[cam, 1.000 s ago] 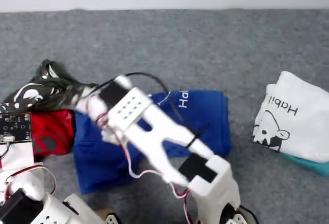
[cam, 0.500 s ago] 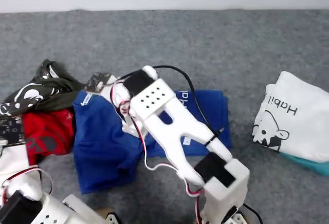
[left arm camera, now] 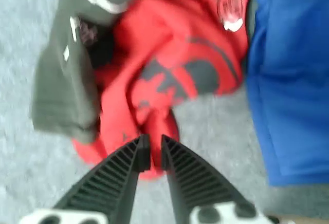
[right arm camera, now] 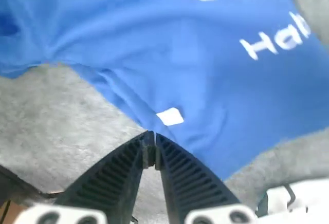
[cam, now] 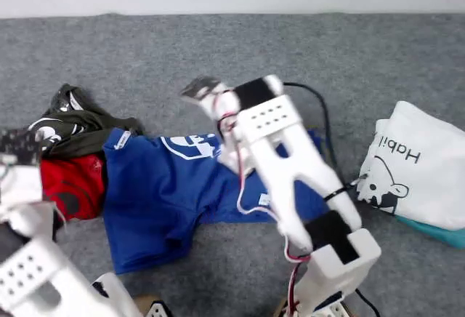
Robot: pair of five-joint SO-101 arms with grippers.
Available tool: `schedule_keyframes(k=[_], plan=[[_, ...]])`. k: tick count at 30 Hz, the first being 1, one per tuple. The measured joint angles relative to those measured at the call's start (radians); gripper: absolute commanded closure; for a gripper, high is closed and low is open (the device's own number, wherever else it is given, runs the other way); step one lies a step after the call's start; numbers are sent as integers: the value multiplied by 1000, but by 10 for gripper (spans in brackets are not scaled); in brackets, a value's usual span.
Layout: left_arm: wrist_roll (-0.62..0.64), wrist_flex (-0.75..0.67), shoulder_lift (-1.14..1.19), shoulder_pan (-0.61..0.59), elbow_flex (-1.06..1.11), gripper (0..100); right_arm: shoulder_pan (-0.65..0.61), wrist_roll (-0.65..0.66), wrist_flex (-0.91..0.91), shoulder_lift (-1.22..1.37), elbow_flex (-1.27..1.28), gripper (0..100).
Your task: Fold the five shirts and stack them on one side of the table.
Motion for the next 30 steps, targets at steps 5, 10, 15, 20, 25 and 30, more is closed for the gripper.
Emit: schedule_keyframes(k=[5,10,15,20,25,30], plan=[[3,-94,267,83,-98,945,80,0,8,0,0,987],[3,-126,563,175,-262,910,153,0,8,-18,0,987],[3,-175,845,261,-442,897,195,0,8,-71,0,987],[3,-238,1148,282,-595,897,242,0,8,-109,0,987],[3,-244,1455,226,-824,897,302,0,8,-118,0,987],[-8,-210,1671,133,-1114,899,353,0,8,-118,0,987]])
